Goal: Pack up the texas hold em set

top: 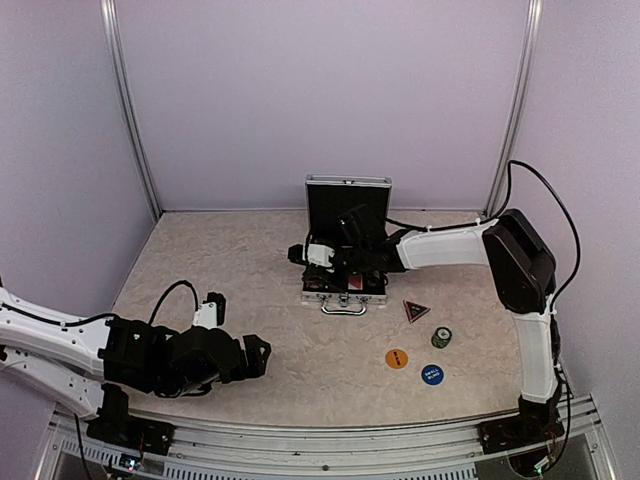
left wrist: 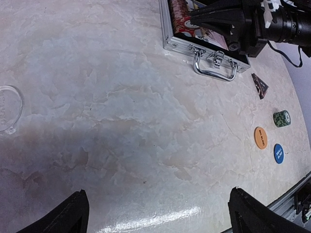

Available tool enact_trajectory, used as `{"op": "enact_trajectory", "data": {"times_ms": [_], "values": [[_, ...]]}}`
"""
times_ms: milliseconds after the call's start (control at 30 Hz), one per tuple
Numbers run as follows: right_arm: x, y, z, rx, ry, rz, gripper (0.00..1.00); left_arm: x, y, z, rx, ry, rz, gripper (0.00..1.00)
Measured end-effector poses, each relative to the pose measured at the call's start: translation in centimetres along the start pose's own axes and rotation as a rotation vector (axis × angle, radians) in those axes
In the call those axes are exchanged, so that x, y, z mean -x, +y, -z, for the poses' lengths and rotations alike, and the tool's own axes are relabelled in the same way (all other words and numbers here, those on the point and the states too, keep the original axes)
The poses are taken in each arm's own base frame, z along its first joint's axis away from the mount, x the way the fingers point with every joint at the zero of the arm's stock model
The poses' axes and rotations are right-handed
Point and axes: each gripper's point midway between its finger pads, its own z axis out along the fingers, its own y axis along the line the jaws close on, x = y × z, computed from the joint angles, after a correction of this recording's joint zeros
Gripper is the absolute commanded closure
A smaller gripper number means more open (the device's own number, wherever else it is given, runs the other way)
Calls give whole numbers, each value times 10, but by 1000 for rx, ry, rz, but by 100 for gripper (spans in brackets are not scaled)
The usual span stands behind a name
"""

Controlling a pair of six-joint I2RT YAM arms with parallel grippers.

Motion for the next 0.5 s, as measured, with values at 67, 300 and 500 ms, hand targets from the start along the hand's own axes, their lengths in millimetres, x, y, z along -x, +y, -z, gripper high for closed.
{"op": "enact_trajectory", "data": {"times_ms": [67,300,500], "values": [[0,-2,0,-6,2,1,100,0,-1,0,-3,-1,4,1],[-4,-2,-2,-10,16,-1,100,-2,2,-1,0,0,3,1],[-7,1,-4,1,18,-5,100,-2,2,-1,0,0,3,1]]}}
